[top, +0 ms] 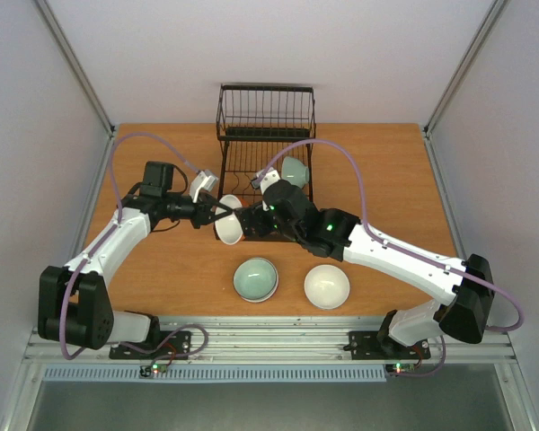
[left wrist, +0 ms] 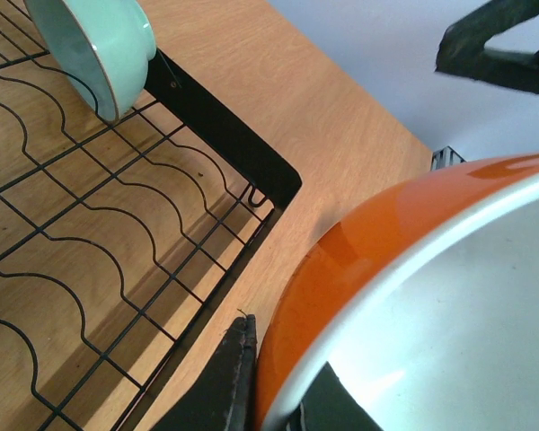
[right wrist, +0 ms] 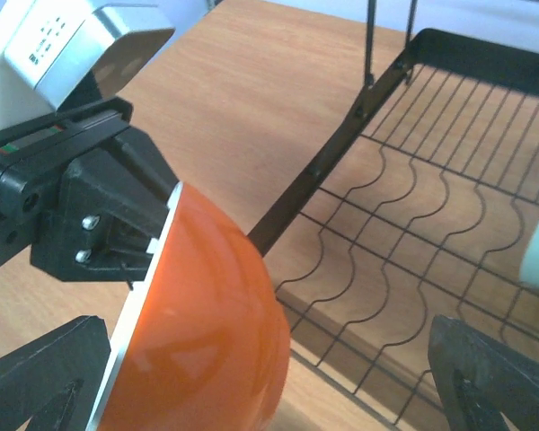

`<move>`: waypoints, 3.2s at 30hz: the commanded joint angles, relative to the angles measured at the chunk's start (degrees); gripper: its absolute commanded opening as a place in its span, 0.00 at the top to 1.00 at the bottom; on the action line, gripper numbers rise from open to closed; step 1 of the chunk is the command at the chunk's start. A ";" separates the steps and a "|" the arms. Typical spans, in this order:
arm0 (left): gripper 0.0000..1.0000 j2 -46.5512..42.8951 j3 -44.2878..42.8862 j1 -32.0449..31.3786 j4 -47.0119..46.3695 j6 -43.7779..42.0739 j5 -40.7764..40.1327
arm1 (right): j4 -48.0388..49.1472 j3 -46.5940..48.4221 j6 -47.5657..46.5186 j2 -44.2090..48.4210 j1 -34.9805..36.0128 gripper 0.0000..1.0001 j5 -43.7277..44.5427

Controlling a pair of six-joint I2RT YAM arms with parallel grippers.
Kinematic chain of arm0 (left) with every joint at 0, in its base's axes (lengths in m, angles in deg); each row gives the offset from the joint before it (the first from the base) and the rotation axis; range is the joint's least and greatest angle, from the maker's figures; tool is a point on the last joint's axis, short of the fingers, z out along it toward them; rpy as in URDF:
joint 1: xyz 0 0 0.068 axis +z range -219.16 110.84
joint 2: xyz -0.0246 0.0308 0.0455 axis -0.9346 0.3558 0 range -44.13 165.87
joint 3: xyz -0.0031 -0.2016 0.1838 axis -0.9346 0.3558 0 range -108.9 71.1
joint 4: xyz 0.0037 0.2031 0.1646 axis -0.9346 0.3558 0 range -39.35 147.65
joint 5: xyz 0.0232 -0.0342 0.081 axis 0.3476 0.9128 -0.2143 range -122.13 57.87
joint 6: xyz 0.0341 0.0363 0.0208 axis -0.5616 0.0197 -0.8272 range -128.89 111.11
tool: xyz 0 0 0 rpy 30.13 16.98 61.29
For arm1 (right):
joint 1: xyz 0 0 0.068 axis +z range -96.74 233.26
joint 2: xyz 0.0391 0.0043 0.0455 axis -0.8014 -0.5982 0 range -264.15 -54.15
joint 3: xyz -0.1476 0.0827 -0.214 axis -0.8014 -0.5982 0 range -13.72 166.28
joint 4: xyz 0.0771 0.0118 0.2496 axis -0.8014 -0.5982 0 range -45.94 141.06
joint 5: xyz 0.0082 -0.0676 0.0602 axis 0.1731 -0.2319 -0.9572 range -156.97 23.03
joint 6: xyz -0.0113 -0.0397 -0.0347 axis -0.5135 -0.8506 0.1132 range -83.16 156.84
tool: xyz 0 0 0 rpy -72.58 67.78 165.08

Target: Load the bowls into the dish rack

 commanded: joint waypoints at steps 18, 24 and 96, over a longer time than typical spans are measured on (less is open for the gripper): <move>0.99 -0.93 -0.84 0.86 -1.13 -1.18 4.93 | 15.38 -12.42 8.04 4.70 -1.53 0.02 -12.91; 1.00 -1.50 -0.54 1.20 -1.58 -0.97 4.88 | 18.00 -13.68 10.81 3.83 -1.80 0.02 -16.47; 0.29 -6.52 3.51 6.29 -12.93 9.19 -11.26 | -12.03 25.79 -6.58 -27.55 -8.06 0.99 16.29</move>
